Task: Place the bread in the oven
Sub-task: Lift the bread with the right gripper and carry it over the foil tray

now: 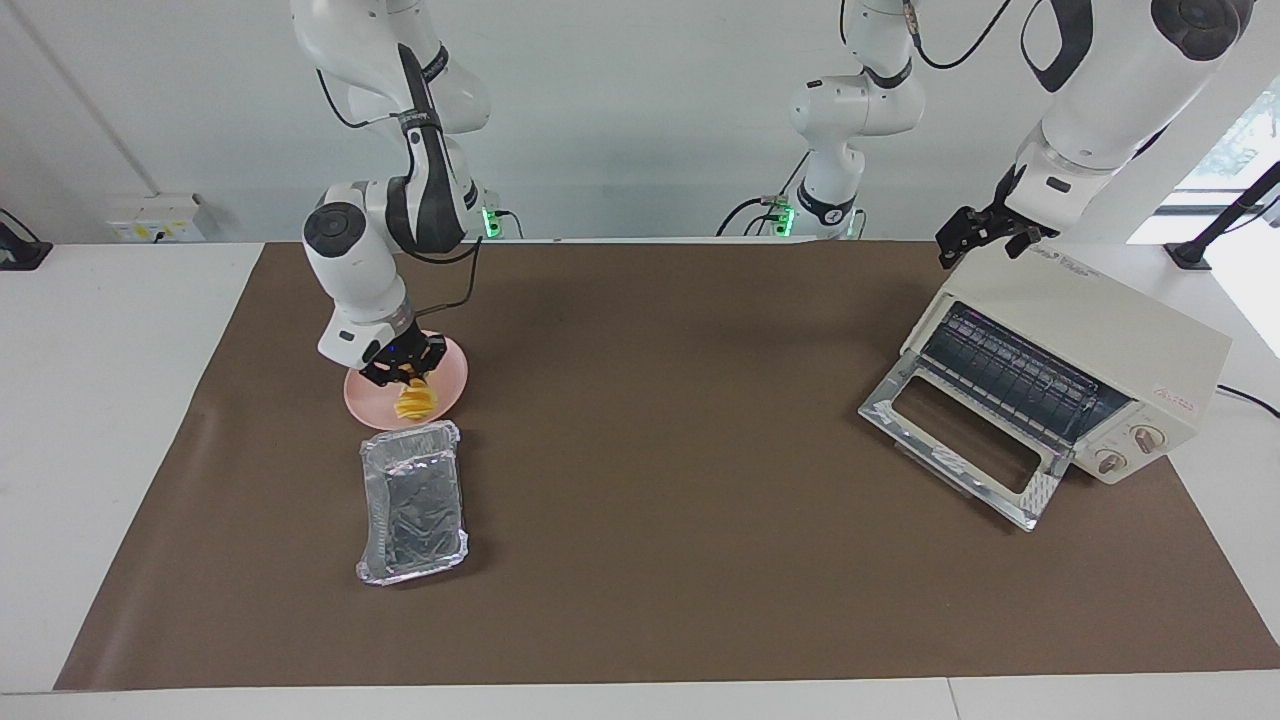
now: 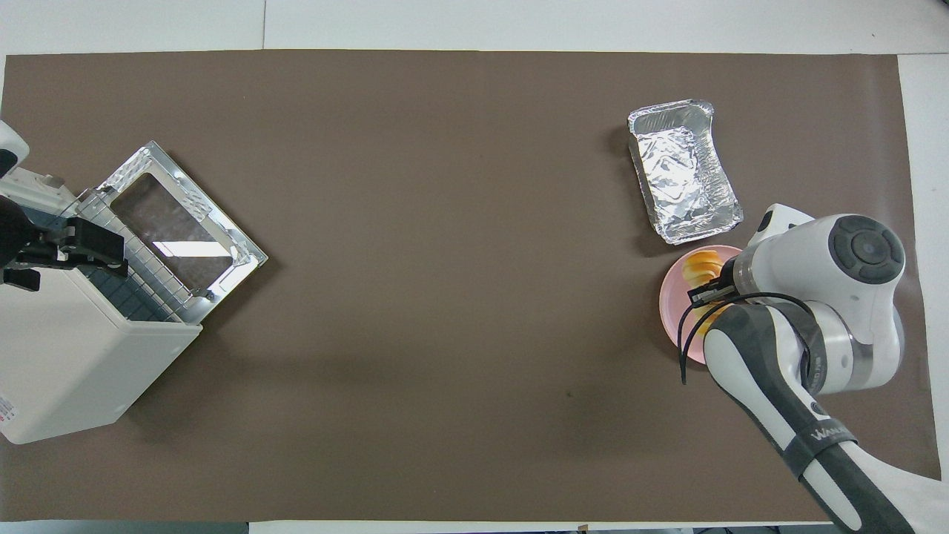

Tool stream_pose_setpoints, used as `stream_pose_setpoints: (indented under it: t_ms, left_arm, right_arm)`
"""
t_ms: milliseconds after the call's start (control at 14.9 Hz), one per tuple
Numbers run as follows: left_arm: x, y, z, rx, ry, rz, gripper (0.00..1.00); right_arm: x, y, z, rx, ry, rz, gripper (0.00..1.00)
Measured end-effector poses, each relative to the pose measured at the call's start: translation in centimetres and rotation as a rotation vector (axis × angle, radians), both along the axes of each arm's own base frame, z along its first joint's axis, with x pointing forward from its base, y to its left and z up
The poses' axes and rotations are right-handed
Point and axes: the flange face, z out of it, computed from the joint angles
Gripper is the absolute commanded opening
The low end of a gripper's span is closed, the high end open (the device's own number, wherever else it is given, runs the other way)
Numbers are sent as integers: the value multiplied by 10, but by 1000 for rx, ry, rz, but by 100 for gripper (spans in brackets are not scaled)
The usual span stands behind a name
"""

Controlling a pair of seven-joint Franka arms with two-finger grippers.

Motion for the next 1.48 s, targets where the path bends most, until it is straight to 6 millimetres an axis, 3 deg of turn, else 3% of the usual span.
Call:
stream_pose_setpoints:
  t_ms: [201,403,671,872,1006,1275,1342,1409,1476]
  left_arm:
    - [0,0,0,0,0,0,100]
    - [0,0,0,0,0,0,100]
    - [0,0,0,0,0,0,100]
    - [0,0,0,0,0,0,100]
    - [0,0,0,0,0,0,100]
    - [0,0,0,0,0,0,100]
    - [0,0,0,0,0,0,100]
    - [0,0,0,0,0,0,100]
    - [0,0,0,0,0,0,100]
  right_arm:
    - [39,2,55,6,-65,1,0]
    - [75,7,74,14,-121,8,0]
    - [121,10,40,25,-107,11,0]
    - [150,28,-12,31,-78,37,0]
    - [161,34,-40,18,-100,57,0]
    - [165,31,-62,11,-126,61,0]
    - [165,30,-62,10,-124,59,31]
    - [165,29,-63,10,-123,58,99]
    - [165,28,-63,10,-123,57,100]
